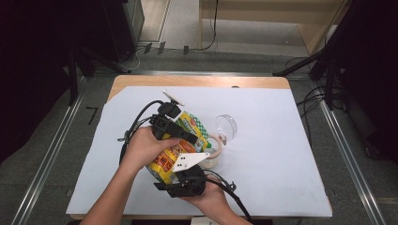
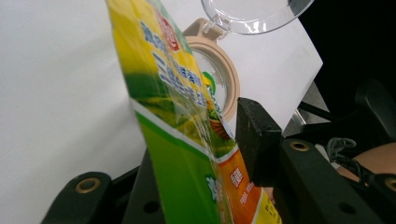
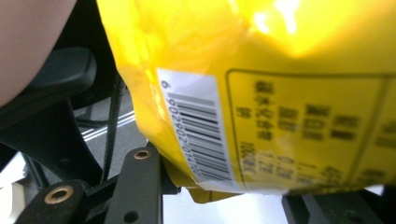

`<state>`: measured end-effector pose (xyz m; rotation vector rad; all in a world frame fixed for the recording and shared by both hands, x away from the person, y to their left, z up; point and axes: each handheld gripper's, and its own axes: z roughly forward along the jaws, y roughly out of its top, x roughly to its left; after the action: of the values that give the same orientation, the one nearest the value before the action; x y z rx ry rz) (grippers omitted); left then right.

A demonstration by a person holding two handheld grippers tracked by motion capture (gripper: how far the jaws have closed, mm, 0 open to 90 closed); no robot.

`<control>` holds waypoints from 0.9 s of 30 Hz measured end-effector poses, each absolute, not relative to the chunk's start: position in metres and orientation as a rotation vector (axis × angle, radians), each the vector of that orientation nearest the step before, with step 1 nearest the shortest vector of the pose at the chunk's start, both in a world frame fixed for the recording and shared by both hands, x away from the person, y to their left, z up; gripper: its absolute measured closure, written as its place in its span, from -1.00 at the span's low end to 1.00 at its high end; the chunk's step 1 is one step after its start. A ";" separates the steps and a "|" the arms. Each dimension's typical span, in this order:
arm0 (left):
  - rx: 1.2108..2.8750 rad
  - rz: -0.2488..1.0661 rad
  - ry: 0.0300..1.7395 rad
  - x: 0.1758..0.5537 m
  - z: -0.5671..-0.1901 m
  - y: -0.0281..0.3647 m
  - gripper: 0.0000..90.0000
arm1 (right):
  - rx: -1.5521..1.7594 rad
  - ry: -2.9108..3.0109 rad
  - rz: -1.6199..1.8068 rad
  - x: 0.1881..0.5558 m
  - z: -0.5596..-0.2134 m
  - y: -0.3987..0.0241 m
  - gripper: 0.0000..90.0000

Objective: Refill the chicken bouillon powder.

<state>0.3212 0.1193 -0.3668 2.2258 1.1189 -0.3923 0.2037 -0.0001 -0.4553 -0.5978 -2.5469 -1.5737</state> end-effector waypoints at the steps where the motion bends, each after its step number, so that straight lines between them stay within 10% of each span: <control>1: 2.224 -0.390 1.115 0.321 -0.367 0.117 0.62 | -0.583 -2.576 -1.575 0.203 -0.456 0.001 0.31; 27: 2.170 -0.375 1.085 0.315 -0.350 0.122 0.37 | -0.747 -2.427 -1.631 0.217 -0.445 -0.014 0.38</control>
<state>0.3149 0.1215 -0.3500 2.1703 1.0848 -0.3751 0.2170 -0.0142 -0.4452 -0.7472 -2.4269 -1.6312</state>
